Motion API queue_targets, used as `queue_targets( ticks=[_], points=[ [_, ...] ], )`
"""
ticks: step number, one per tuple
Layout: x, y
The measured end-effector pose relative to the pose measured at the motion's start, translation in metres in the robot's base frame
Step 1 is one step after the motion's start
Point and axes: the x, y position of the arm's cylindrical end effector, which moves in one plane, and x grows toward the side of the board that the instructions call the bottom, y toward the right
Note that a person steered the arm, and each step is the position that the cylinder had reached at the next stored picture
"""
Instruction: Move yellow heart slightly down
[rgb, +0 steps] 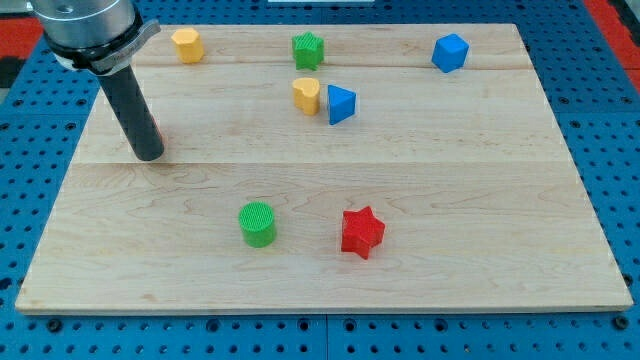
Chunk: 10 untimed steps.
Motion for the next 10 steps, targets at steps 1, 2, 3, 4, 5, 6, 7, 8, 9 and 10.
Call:
queue_targets(
  ticks=[1, 2, 3, 4, 5, 6, 7, 8, 9, 10],
  points=[
    [0.0, 0.013],
    [0.0, 0.057],
    [0.0, 0.098],
    [0.004, 0.168],
    [0.001, 0.273],
    [-0.024, 0.334],
    [-0.057, 0.334],
    [-0.09, 0.319],
    [-0.113, 0.28],
    [-0.127, 0.231]
  ],
)
